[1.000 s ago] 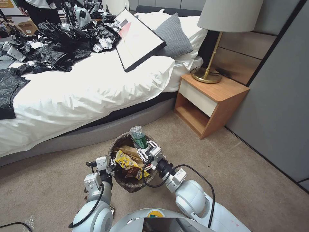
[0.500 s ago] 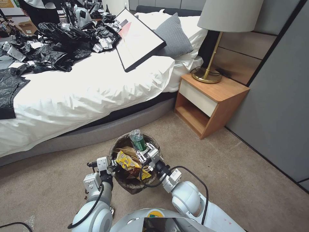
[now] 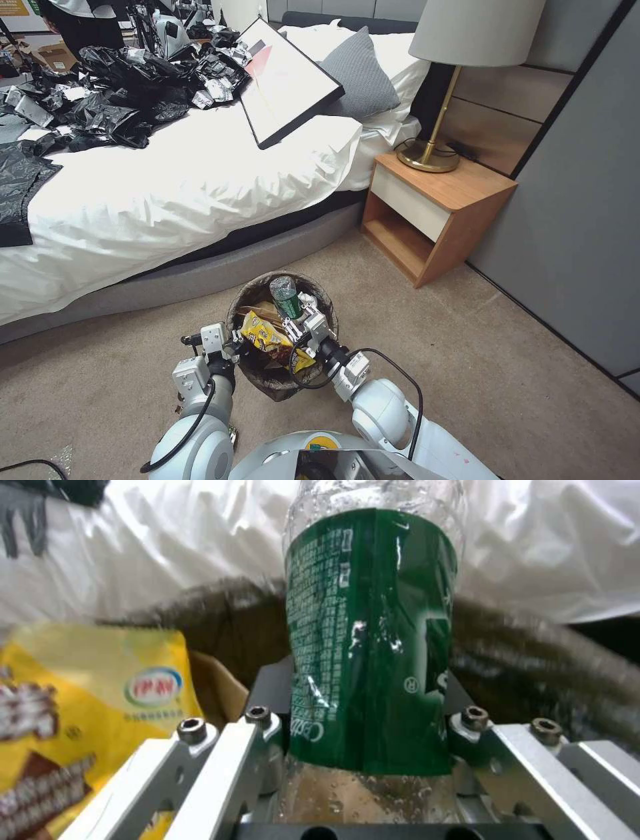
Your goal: Pick up the trash bin, then pick up the garbage from the floor and place it into the trash bin.
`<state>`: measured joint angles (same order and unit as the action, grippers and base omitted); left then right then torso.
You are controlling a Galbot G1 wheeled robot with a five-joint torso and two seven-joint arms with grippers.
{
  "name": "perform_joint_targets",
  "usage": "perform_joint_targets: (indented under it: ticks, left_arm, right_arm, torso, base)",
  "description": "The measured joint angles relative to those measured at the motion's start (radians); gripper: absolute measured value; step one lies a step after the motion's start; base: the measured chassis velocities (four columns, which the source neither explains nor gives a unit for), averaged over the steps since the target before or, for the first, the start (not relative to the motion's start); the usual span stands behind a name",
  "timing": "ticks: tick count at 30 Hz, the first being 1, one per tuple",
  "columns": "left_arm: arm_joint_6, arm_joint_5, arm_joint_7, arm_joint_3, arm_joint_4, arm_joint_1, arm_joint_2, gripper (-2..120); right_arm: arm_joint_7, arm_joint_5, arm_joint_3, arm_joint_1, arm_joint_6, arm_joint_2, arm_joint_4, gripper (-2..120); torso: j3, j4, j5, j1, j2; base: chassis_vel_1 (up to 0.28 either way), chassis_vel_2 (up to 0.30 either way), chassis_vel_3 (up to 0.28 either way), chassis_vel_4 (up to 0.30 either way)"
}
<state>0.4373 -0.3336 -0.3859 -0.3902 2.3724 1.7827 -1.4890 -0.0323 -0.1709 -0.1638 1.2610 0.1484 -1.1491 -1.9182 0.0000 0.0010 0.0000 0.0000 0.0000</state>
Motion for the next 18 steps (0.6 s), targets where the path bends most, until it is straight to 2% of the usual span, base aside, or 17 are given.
perform_joint_targets:
  ticks: [18]
  left_arm:
    - [0.003,-0.011,-0.004,0.003,0.01,0.004,-0.001,0]
  right_arm:
    - [-0.01,0.01,-0.004,-0.003,0.01,-0.01,0.045,29]
  torso:
    - [0.0,0.0,0.0,0.0,0.0]
  base:
    - [0.0,0.0,0.0,0.0]
